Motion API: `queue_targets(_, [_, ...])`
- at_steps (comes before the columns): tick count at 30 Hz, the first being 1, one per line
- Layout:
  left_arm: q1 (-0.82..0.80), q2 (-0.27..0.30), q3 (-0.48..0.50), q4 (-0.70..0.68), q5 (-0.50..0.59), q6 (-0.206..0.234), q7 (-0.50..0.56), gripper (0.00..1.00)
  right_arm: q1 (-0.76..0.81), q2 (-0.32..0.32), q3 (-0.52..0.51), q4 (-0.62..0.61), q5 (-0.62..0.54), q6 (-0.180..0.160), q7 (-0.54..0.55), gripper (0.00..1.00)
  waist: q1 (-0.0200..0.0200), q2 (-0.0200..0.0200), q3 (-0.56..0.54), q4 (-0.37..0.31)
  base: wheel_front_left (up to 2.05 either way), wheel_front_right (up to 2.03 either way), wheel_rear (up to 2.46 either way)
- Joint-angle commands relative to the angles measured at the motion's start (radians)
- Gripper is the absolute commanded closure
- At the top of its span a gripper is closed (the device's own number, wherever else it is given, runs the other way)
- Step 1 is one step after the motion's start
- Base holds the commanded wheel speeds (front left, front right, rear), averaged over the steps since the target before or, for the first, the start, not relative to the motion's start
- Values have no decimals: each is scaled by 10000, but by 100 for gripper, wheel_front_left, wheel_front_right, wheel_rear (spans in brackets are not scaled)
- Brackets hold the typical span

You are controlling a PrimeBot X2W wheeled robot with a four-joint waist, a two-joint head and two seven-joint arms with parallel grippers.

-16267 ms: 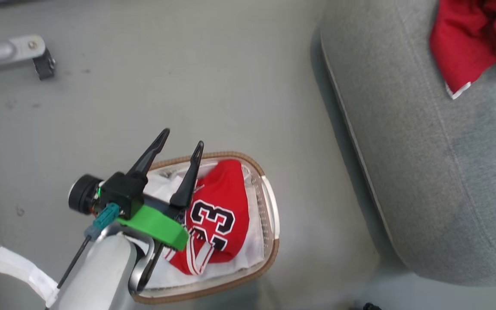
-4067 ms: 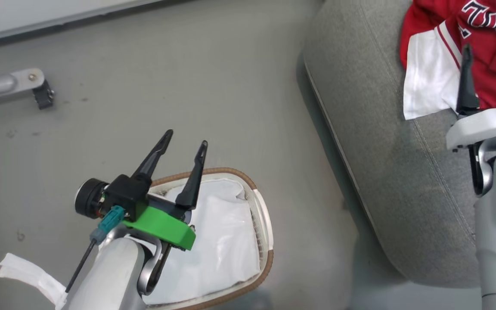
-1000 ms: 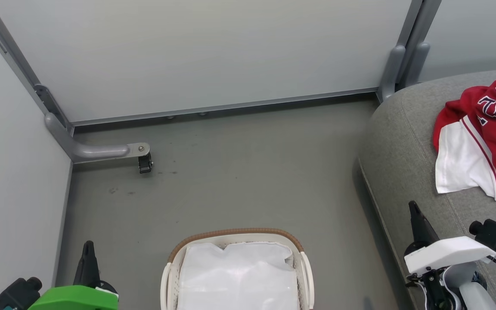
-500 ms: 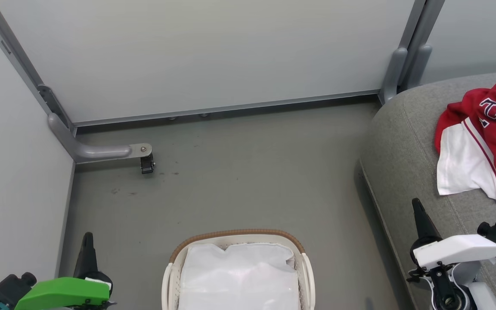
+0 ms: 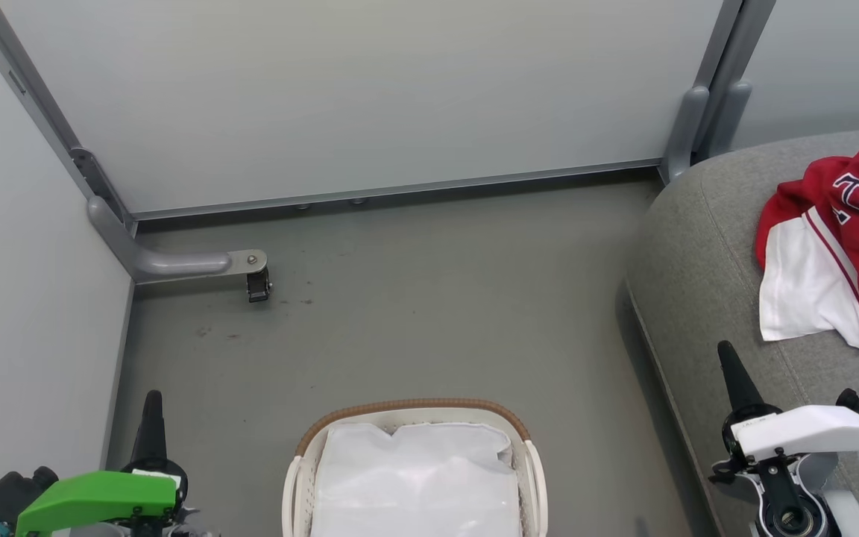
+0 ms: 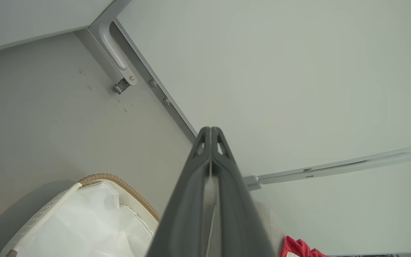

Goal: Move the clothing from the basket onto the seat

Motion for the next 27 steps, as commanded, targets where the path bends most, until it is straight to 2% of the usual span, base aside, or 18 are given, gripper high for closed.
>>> queue_targets(1, [-276,63,51,-141,-254,-16,62,100,57,-65,-46,-135,297,-5,85,100,0,0,-6,7,0,0,0])
queue_targets(27, [-539,72,131,-302,-2485,-22,653,100,143,-80,-237,-436,2644,-7,678,100,0,0,-98,120,0,0,0])
